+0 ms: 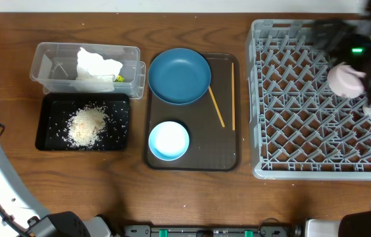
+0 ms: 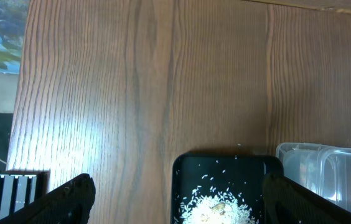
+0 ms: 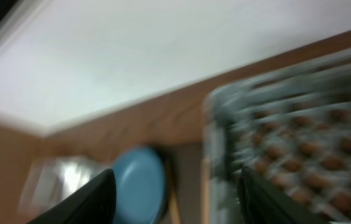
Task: Sort waste into correct bins and load items into the dishwasher rack
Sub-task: 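Return the right gripper to the tray and grasp the light-blue bowl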
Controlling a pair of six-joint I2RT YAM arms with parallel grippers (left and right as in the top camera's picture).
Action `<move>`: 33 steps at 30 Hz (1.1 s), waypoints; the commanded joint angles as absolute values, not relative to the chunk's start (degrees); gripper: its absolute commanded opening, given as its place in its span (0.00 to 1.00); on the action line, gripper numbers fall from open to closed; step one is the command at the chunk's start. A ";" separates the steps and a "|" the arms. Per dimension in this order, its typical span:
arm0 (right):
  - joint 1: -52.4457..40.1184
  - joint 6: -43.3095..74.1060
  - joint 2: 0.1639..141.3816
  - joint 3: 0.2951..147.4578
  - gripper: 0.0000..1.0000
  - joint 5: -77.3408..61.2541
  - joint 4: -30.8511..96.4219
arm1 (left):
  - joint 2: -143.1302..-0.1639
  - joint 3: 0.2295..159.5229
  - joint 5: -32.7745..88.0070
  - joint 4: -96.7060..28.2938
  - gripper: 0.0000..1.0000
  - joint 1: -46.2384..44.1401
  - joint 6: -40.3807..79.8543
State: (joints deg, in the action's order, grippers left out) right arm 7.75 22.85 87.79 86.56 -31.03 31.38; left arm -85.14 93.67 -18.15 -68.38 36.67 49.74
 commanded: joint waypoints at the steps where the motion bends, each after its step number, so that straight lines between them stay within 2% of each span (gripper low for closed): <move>1: -3.27 15.33 89.82 86.46 0.62 -32.42 33.10 | -85.62 93.97 -18.65 -68.55 0.89 36.91 50.26; 8: -26.15 11.75 94.37 86.48 0.61 -16.23 39.70 | -85.62 93.97 -18.65 -68.55 0.89 36.91 50.26; 16: -44.56 7.94 102.78 89.69 0.65 -10.79 47.86 | -85.62 93.97 -18.65 -68.55 0.89 36.91 50.26; 25: -53.89 -1.26 120.03 110.00 0.70 -7.01 67.81 | -85.62 93.97 -18.65 -68.55 0.89 36.91 50.26; 30: -57.93 -5.10 124.97 111.92 0.73 -2.70 69.28 | -85.62 93.97 -18.65 -68.55 0.89 36.91 50.26; 33: -60.36 -5.21 126.85 111.79 0.68 4.47 69.60 | -85.62 93.97 -18.65 -68.55 0.89 36.91 50.26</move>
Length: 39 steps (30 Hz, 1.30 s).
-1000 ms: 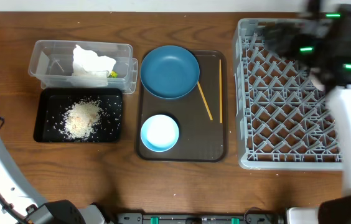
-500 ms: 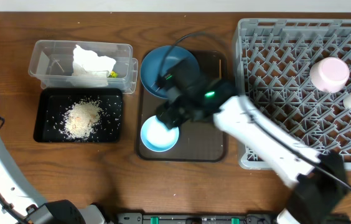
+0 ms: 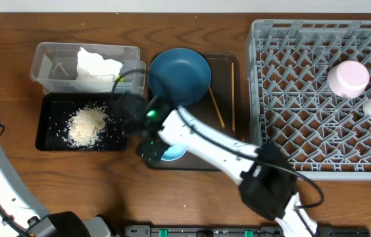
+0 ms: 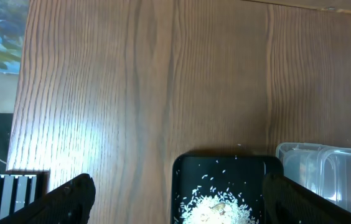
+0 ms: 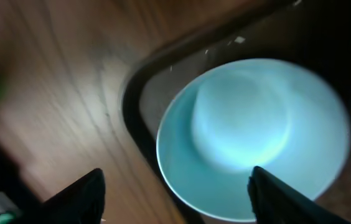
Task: Sort waste into correct bins and load items into the dishwasher rack
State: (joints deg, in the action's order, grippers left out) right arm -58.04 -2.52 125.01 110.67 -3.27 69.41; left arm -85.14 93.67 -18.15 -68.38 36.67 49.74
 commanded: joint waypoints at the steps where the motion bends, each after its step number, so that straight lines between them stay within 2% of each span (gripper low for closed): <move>1: -61.01 -5.19 127.37 111.72 0.68 5.61 69.45 | -85.62 93.97 -18.65 -68.55 0.89 36.91 50.26; 5: -62.61 -3.53 129.29 111.63 0.66 5.61 68.69 | -85.62 93.97 -18.65 -68.55 0.89 36.91 50.26; 8: -62.76 -3.49 131.13 111.63 0.60 5.56 68.64 | -85.62 93.97 -18.65 -68.55 0.89 36.91 50.26; 13: -62.76 -3.27 134.02 111.63 0.45 5.58 68.31 | -85.62 93.97 -18.65 -68.55 0.89 36.91 50.26; 17: -62.76 -2.79 133.80 111.66 0.37 5.61 68.20 | -85.62 93.97 -18.65 -68.55 0.89 36.91 50.26; 24: -62.76 0.43 133.71 113.30 0.10 5.56 68.60 | -85.62 93.97 -18.65 -68.55 0.89 36.91 50.26; 29: -62.52 3.07 133.71 119.79 0.01 5.58 69.21 | -85.62 93.97 -18.65 -68.55 0.89 36.91 50.26; 35: -59.79 3.20 133.71 132.27 0.01 6.09 75.46 | -85.62 93.97 -18.65 -68.55 0.89 36.91 50.26; 39: -53.89 3.92 133.71 141.51 0.01 6.20 80.79 | -85.62 93.97 -18.68 -68.55 0.89 36.91 50.26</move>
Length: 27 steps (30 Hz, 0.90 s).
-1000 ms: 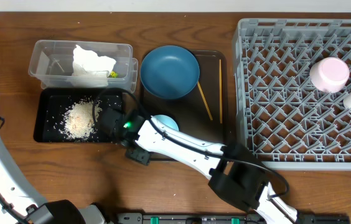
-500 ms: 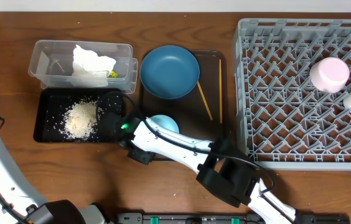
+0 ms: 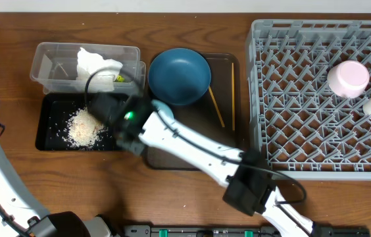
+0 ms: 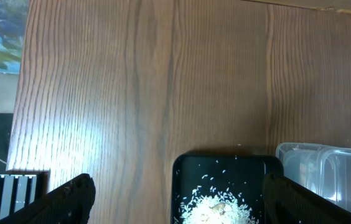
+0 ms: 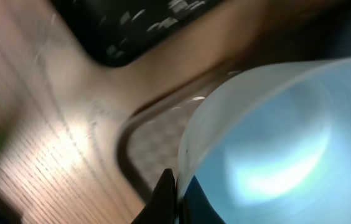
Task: Sort waste into correct bins and load items into the dishwasher rack
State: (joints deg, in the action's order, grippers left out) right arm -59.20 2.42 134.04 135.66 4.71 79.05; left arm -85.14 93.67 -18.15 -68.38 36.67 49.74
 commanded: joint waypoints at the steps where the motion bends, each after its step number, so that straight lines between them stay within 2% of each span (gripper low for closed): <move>1: -51.81 4.45 133.71 144.03 0.01 6.15 82.24 | -85.62 93.97 -18.65 -68.55 0.89 36.91 50.26; 8: -32.03 9.10 133.38 159.13 0.01 3.14 91.02 | -85.62 93.97 -18.65 -68.55 0.89 36.91 50.26; 17: -3.90 12.60 133.38 161.12 0.01 -20.21 97.34 | -85.62 93.97 -18.65 -68.55 0.89 36.91 50.26; 22: 5.76 12.60 132.99 161.03 0.01 -29.67 97.34 | -85.62 93.97 -18.65 -68.55 0.89 36.91 50.26; 27: 8.62 11.05 129.82 158.60 0.01 -28.86 97.34 | -85.62 93.97 -18.65 -68.55 0.89 36.91 50.26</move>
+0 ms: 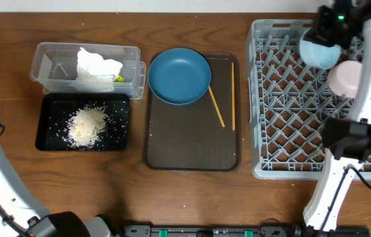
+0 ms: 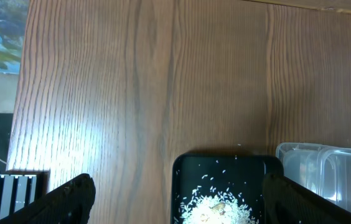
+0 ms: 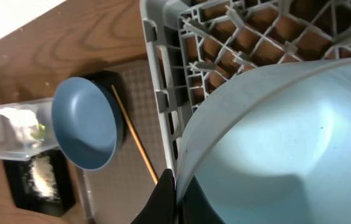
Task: Sort waste into correct bins and load items into the dishwasher rack
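My right gripper (image 3: 175, 188) is shut on the rim of the light-blue bowl (image 3: 287, 143). In the overhead view the bowl (image 1: 317, 50) hangs over the far part of the grey dishwasher rack (image 1: 291, 125), beside the pink cup (image 1: 347, 78). The dark-blue plate (image 1: 179, 76) and two chopsticks (image 1: 216, 107) lie on the brown tray (image 1: 192, 158). My left gripper (image 2: 178, 204) stands open with nothing between its fingers, above the black tray of rice (image 2: 225, 186).
The black tray with rice (image 1: 83, 123) lies at the left. Behind it stands a clear container (image 1: 54, 62) holding crumpled white paper. My right arm's base (image 1: 356, 138) covers the rack's near right part.
My right gripper, still shut on the light-blue bowl, has moved from the brown tray's left edge to over the far part of the rack. The left arm has not moved.
My right gripper was over the rack near the pink cup while the light-blue bowl sat on the brown tray. Then it was open above that bowl. Then it was shut on the bowl's rim by the tray's left edge, and now holds it over the rack.
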Controlling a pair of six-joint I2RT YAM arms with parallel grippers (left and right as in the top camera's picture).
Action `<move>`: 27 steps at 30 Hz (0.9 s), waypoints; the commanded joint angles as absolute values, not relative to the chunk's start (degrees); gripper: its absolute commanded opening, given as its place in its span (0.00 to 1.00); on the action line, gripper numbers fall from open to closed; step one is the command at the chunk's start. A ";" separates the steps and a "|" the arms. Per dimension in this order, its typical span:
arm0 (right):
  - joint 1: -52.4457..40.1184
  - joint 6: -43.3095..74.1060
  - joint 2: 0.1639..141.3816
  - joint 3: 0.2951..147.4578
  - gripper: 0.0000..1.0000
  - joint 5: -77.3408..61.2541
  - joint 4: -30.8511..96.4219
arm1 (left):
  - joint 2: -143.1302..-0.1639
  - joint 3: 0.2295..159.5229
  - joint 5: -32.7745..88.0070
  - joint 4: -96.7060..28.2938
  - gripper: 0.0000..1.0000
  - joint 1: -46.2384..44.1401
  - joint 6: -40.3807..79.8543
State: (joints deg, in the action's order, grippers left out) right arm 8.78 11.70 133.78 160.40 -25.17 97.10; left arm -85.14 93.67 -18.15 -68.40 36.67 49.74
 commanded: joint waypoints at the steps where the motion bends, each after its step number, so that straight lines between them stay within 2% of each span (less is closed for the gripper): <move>1: 8.49 11.05 128.38 156.77 0.01 -26.85 97.34 | -85.62 93.97 -18.65 -68.55 0.89 36.91 50.26; 9: 8.99 11.97 113.43 132.66 0.01 -8.84 97.30 | -85.62 93.97 -18.65 -68.55 0.89 36.91 50.26; 13: 14.24 12.10 107.26 122.83 0.01 -8.60 95.72 | -85.62 93.97 -18.65 -68.55 0.89 36.91 50.26; 22: 29.12 -10.22 101.21 104.42 0.01 -38.41 87.33 | -85.62 93.97 -18.65 -68.55 0.89 36.91 50.26; 27: 34.83 -17.54 101.32 94.41 0.01 -57.56 80.27 | -85.62 93.97 -18.65 -68.55 0.89 36.91 50.26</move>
